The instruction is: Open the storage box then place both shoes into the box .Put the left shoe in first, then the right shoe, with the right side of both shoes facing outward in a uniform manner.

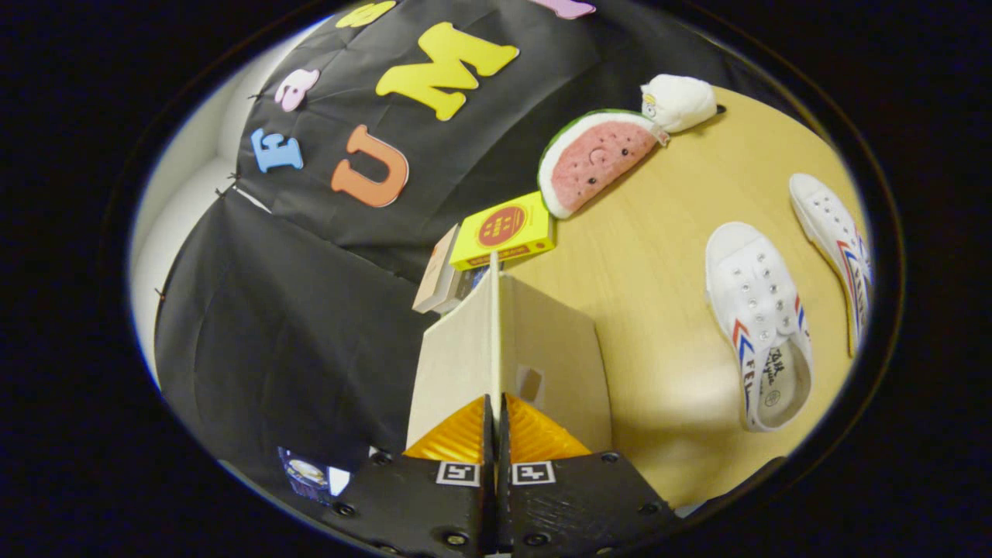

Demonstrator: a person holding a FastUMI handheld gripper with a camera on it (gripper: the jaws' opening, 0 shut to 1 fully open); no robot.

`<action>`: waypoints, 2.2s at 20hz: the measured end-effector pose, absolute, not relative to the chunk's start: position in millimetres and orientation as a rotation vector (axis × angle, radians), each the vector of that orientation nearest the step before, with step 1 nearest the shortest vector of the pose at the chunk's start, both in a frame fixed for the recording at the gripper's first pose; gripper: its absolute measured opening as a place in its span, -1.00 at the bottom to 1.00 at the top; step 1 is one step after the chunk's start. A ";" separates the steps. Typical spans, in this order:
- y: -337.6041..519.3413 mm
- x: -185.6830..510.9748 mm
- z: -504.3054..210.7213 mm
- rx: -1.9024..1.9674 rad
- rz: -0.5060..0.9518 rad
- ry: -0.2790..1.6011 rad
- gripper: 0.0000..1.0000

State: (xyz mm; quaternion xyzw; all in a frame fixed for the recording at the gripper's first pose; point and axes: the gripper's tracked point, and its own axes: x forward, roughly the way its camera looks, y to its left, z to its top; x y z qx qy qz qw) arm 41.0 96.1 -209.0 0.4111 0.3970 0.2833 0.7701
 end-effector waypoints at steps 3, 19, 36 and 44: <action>93.4 38.6 -187.8 0.840 0.606 0.825 -1.00; 256.4 7.6 -11.8 0.402 0.677 0.608 -1.00; 247.2 33.6 11.9 0.252 0.569 0.411 0.89; 46.5 54.4 -34.5 0.237 0.281 0.362 0.89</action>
